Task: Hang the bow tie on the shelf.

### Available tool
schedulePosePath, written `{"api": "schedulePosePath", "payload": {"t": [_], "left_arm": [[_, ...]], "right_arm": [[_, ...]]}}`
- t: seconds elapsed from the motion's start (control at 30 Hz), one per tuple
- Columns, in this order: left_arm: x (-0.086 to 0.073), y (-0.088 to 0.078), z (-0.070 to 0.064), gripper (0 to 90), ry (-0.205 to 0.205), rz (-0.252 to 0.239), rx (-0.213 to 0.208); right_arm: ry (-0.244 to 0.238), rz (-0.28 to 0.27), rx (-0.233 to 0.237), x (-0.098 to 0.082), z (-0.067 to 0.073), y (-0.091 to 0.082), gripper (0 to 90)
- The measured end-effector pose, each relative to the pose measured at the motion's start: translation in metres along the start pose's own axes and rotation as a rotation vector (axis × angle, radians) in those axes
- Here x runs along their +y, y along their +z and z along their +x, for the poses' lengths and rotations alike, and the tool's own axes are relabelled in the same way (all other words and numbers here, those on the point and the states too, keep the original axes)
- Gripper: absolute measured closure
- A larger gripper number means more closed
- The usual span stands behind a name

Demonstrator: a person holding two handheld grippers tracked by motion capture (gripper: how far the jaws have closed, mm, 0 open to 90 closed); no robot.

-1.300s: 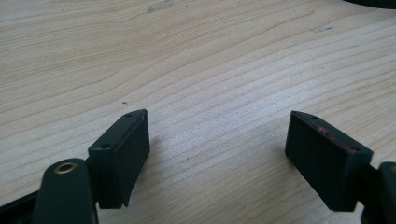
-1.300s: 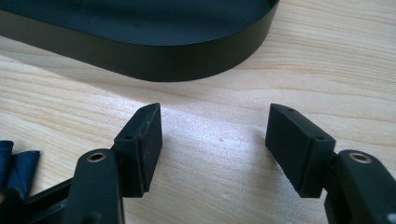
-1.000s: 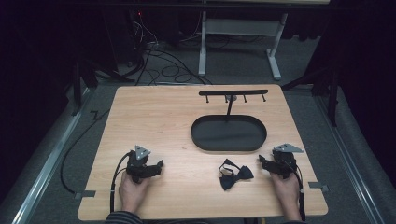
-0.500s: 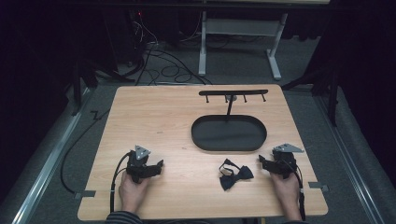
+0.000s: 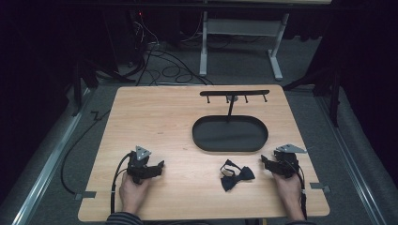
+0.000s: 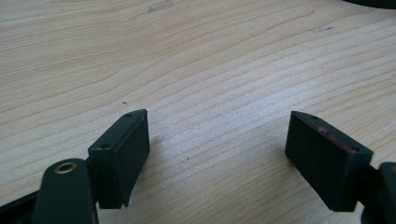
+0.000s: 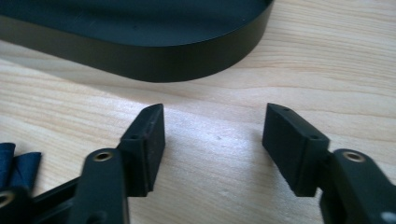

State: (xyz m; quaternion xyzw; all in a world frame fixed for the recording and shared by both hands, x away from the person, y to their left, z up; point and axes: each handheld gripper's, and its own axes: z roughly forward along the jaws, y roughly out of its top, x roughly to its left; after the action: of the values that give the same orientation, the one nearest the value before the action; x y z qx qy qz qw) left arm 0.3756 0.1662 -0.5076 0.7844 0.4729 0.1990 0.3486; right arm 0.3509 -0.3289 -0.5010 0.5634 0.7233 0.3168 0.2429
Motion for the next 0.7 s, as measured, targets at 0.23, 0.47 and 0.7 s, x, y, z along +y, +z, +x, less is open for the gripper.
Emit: {"api": "schedulePosePath", "payload": {"t": [0.23, 0.47, 0.7], "left_arm": [[0.000, 0.000, 0.000, 22.3, -0.001, 0.000, 0.000], [0.000, 0.000, 0.000, 22.3, -0.001, 0.000, 0.000], [0.000, 0.000, 0.000, 22.3, -0.001, 0.000, 0.000]], "right_arm": [[0.007, -0.014, 0.011, 0.001, 0.000, -0.007, 45.9], [0.004, -0.044, 0.066, 0.001, 0.011, -0.021, 50.4], [-0.011, -0.055, 0.119, 0.004, 0.022, -0.029, 53.1]]}}
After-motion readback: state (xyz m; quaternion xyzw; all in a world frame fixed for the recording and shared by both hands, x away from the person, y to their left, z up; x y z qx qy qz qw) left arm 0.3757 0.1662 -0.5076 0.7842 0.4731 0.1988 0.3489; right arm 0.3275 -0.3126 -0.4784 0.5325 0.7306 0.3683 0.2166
